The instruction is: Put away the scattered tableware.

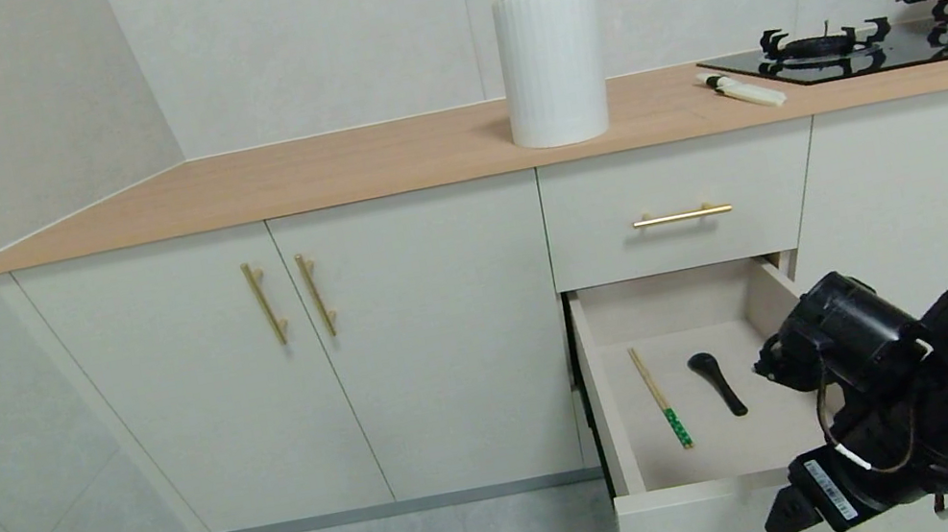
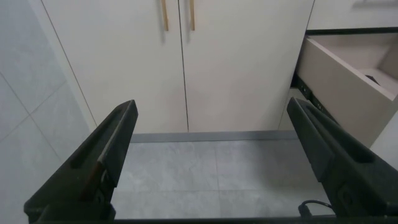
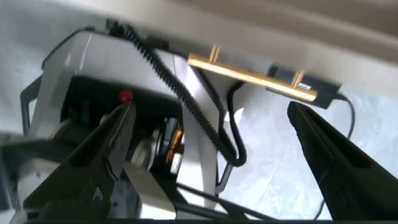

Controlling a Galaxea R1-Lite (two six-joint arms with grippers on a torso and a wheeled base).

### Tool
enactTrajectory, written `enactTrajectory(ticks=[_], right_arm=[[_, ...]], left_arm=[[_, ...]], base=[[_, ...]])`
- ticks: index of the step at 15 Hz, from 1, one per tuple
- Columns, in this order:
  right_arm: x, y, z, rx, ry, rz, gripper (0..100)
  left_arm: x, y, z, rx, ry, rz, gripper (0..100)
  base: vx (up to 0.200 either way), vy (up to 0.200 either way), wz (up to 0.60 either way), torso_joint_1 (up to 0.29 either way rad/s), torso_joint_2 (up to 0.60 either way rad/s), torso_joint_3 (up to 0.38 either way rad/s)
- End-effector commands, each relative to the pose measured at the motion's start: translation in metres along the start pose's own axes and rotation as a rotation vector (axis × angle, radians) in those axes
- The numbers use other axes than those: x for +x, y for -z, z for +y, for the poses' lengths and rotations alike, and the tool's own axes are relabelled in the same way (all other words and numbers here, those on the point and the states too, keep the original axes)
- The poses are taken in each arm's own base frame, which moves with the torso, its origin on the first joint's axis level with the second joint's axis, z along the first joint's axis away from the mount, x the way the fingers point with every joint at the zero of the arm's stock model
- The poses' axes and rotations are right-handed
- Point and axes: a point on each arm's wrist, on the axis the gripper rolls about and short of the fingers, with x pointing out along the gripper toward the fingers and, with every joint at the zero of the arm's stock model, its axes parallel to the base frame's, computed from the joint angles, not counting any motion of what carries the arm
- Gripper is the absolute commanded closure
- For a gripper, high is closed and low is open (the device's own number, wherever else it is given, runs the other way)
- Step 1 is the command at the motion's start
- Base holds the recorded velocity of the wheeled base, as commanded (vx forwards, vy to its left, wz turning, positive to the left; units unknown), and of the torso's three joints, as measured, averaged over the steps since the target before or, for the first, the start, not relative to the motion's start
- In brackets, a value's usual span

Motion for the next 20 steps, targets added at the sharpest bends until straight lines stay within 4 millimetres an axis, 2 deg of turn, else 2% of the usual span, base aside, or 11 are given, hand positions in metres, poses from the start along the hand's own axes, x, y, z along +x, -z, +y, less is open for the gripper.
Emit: enactTrajectory(ticks=[1,5,13,20], right_arm=[[0.009,-0.005,0.001,0.013,0.044,0.008,0],[0.023,-0.007,0.001,0.039,0.108,0.028,0],[0.029,-0.022,0.001,0.122,0.148,-0.009,0],[0.039,-0.05,-0.008,0.169,0.153,-0.054,0]], left_arm=[[0.0,0.0,0.0,0.0,0.0,0.0,0],[0.0,0.0,0.0,0.0,0.0,0.0,0],[0.0,0.0,0.0,0.0,0.0,0.0,0],[0.0,0.0,0.0,0.0,0.0,0.0,0]], base=[[0.0,0.0,0.0,0.0,0.0,0.0],[0.0,0.0,0.0,0.0,0.0,0.0],[0.0,0.0,0.0,0.0,0.0,0.0],[0.0,0.0,0.0,0.0,0.0,0.0]])
